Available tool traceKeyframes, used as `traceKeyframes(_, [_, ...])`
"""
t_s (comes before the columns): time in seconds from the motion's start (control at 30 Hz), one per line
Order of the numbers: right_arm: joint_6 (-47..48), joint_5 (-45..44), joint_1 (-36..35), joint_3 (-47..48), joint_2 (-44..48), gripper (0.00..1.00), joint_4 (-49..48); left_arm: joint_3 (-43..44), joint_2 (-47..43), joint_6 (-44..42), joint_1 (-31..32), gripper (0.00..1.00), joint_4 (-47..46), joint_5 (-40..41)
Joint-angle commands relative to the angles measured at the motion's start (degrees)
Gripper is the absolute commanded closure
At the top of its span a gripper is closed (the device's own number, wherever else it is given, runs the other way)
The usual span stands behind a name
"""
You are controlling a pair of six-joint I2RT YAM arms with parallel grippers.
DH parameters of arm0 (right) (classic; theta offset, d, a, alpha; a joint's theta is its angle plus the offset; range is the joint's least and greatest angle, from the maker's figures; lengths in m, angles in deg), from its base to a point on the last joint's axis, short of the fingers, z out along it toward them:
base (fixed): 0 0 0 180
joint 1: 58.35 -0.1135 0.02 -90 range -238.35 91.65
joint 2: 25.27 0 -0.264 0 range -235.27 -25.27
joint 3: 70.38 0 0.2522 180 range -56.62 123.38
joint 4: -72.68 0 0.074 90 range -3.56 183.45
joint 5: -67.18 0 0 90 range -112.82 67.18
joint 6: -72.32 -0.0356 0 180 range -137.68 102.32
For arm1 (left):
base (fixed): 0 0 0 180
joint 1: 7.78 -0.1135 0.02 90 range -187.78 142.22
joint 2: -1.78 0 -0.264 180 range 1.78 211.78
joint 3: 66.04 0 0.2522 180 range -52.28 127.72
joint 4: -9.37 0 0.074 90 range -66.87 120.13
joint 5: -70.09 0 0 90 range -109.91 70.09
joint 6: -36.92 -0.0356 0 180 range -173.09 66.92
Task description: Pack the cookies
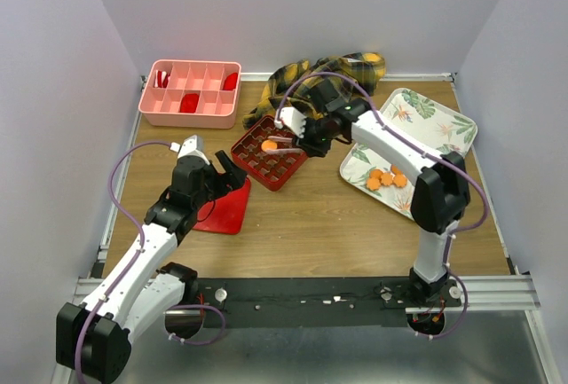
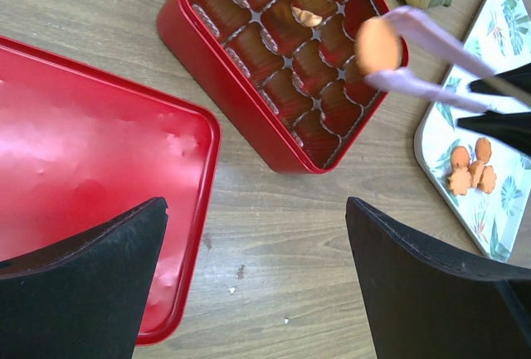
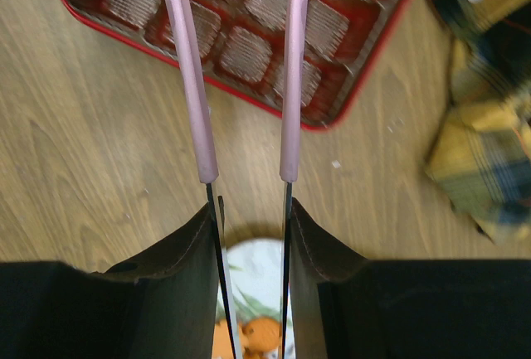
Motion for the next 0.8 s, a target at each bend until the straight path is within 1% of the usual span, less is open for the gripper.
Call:
traceKeyframes(0.0, [-0.8, -0.5, -2.4, 6.3, -4.2, 0.72, 0.6, 1.2, -2.1, -1.4, -0.6, 0.01, 2.2, 2.3])
traceKeyframes(0.2, [-0.6, -2.4, -3.5, 10.1, -8.1, 0.72, 1.0, 0.3, -3.0, -1.4, -1.0, 0.01, 2.4, 2.6])
traceKeyframes(0.43, [-0.4, -3.4, -3.9, 10.5, -10.2, 0.71, 1.6, 0.2, -2.4, -1.9, -1.3, 0.01, 1.9, 2.1])
traceKeyframes(0.77, [-1.0, -4.0, -4.0, 11.0, -12.3, 0.66, 2.2, -0.1, -2.5, -1.9, -1.7, 0.01, 1.8, 1.4])
